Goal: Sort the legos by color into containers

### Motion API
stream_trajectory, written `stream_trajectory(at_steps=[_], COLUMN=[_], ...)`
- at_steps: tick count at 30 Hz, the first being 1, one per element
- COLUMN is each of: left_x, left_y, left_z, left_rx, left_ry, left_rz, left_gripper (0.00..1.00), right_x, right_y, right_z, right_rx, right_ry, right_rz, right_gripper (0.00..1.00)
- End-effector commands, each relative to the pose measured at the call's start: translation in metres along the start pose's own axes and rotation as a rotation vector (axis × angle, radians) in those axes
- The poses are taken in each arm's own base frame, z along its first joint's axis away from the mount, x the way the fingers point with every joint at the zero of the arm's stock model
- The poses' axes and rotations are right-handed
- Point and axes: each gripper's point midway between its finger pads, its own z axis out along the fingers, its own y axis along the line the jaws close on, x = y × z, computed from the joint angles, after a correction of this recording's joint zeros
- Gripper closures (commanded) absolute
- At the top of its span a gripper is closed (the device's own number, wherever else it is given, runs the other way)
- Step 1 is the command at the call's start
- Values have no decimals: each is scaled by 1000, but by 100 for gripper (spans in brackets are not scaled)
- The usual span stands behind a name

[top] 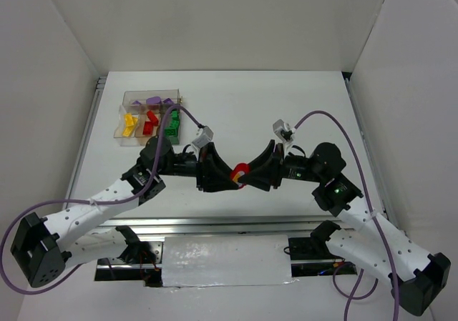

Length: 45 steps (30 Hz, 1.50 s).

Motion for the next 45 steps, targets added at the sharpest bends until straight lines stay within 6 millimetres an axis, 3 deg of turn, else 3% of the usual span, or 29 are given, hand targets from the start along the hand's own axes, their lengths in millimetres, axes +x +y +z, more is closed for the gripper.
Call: stream_trajectory(at_steps=[1, 2, 4, 7, 8, 10, 11, 13, 15, 16, 18, 22, 25, 29, 34, 37, 38, 41, 45], left_x=[-12, -22, -20, -38, -33, -37, -25, -25, -16, -17, -16, -25, -26, -29, -20, -12, -11, -10, -21], left_y=[-9, 1, 26, 71, 87, 136, 155, 193, 216, 233, 249, 295, 325, 345, 360, 364, 364, 361, 344], left_z=[4, 3, -4, -29, -42, -87, -109, -170, -207, -238, -266, -304, -324, -335, -346, -346, -345, -346, -353], left_rx=[13, -68, -215, -480, -580, -876, -1016, -1321, -1513, -1642, -1749, -1955, -2015, -2012, -2044, -2031, -2027, -2035, -2082], left_ry=[-22, -62, -62, -133, -117, -167, -129, -169, -143, -181, -226, -250, -215, -223, -185, -177, -173, -179, -190], left_rz=[42, 49, 3, -40, -104, -172, -249, -292, -348, -395, -437, -432, -474, -489, -530, -549, -551, -567, -573], left_gripper=[100, 100, 100, 100, 100, 100, 100, 100, 100, 100, 100, 100, 100, 99, 79, 59, 43, 20, 6], right_x=[-27, -30, -30, -34, -40, -44, -47, -47, -49, -46, -44, -37, -30, -22, -17, -18, -18, -20, -21], right_y=[5, 2, -8, -29, -34, -62, -69, -89, -89, -86, -82, -77, -76, -77, -78, -77, -77, -75, -73], right_z=[2, 1, -2, -11, -16, -32, -39, -57, -62, -61, -57, -50, -49, -50, -48, -47, -47, -45, -45], right_rx=[-6, 23, 87, 239, 290, 481, 541, 693, 717, 699, 662, 615, 599, 591, 584, 579, 577, 567, 566], right_ry=[-88, -106, -120, -154, -179, -231, -253, -285, -296, -285, -275, -241, -210, -184, -162, -159, -157, -152, -147], right_rz=[-85, -84, -59, -27, -28, 7, 24, 54, 58, 56, 52, 55, 52, 41, 35, 29, 30, 27, 28], right_gripper=[59, 32, 0, 0, 0, 0, 0, 0, 0, 0, 0, 0, 0, 0, 0, 0, 0, 0, 0])
